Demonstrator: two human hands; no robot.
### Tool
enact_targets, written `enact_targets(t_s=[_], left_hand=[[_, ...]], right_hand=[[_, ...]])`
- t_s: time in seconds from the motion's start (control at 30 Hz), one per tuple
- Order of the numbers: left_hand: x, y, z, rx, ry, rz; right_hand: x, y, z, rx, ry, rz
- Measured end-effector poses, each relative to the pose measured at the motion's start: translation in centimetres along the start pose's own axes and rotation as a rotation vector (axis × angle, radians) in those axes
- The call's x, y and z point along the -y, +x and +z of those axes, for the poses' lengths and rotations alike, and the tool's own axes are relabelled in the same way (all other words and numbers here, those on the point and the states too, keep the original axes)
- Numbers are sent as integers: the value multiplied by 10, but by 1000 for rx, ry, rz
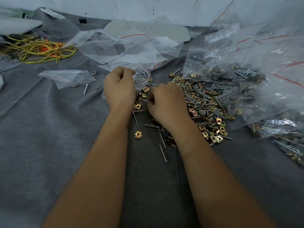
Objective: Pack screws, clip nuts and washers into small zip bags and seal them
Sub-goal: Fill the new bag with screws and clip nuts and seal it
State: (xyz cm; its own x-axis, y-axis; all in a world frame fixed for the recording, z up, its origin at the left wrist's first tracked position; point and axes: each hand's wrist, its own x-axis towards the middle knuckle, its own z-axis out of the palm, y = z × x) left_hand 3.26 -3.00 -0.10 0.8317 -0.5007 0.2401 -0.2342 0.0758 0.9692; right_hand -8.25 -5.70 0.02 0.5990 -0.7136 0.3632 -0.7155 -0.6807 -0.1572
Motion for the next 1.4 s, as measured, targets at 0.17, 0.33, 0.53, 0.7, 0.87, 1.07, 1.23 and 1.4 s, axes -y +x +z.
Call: enact_targets(t_s=[0.17, 0.33, 0.53, 0.7, 0.87, 1.07, 1.23, 1.4], left_hand=[[0, -1, -2, 14, 54, 13], [3, -5, 1, 96, 193, 101], [2, -10, 3, 227, 375, 244], [0, -12, 4, 229, 342, 249], [-5, -9, 3, 102, 67, 89], [-10, -13, 6, 82, -45, 54], [-9, -18, 11, 151, -12, 76], [-8, -13, 11, 112, -50, 34]], right_hand=[[-15, 1, -10, -172, 6, 180], [-23, 1, -21, -369, 120, 228], [-14, 0, -16, -253, -80, -82], [-16, 2, -20, -211, 78, -67], [-33, -2, -40, -53, 433, 143], [-57, -18, -63, 219, 206, 303], [-54, -18, -67, 417, 82, 263], [-31, 3, -35, 318, 206, 72]])
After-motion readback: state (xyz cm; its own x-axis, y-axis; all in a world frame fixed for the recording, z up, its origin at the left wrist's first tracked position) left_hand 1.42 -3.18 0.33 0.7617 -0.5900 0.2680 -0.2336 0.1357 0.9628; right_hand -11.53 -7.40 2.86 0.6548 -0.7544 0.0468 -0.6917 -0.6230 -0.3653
